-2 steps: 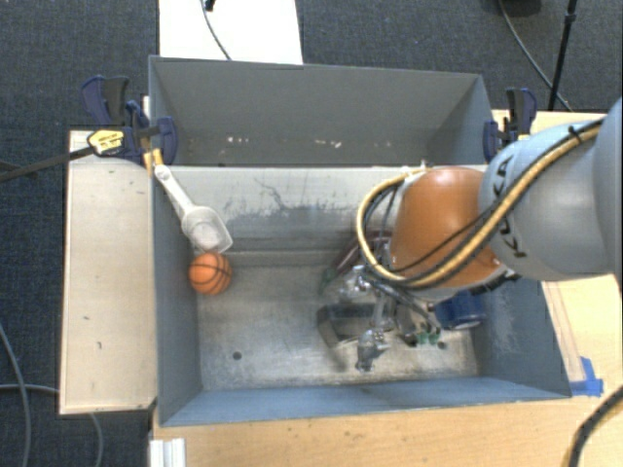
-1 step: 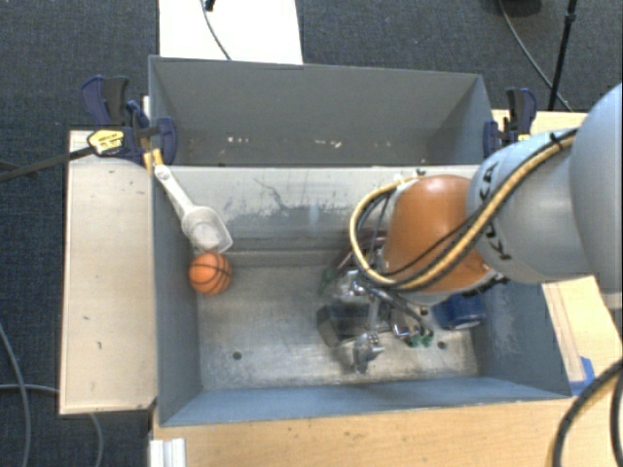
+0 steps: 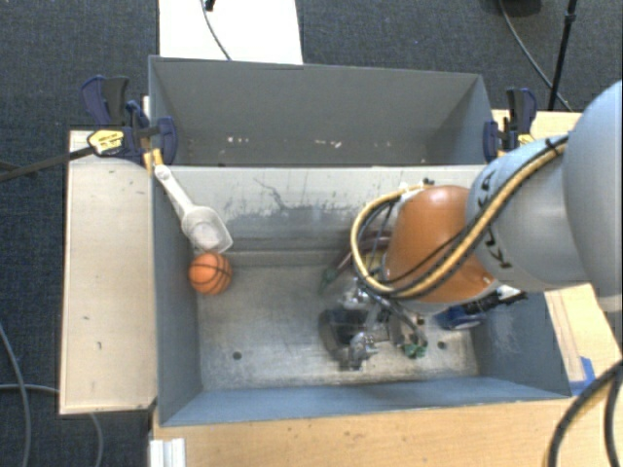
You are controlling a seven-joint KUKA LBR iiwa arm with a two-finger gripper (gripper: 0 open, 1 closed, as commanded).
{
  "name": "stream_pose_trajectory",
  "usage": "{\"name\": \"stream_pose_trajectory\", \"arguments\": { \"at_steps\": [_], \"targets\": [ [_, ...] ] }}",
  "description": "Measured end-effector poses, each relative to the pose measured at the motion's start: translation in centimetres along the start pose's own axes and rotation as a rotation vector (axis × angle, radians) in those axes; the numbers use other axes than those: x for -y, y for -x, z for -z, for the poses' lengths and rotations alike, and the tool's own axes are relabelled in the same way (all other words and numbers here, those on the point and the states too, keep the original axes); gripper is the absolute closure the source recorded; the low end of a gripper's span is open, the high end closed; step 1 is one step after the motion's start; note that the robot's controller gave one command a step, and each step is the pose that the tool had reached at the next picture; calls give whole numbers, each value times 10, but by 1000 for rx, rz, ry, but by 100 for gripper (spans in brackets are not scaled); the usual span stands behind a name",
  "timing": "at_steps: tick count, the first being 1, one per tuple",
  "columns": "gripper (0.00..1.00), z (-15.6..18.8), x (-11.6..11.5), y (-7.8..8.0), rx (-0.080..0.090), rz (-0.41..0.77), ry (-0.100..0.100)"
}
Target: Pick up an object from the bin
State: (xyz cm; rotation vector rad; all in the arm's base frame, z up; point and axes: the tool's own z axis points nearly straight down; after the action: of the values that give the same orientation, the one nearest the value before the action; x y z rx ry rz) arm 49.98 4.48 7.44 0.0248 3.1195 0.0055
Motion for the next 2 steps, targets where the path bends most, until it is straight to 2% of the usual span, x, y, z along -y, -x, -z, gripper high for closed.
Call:
{"name": "stream_pose_trajectory", "arguments": {
  "at_steps": [2],
  "targets": [
    [100,1,0,0,-3,-1,0]
  ]
}}
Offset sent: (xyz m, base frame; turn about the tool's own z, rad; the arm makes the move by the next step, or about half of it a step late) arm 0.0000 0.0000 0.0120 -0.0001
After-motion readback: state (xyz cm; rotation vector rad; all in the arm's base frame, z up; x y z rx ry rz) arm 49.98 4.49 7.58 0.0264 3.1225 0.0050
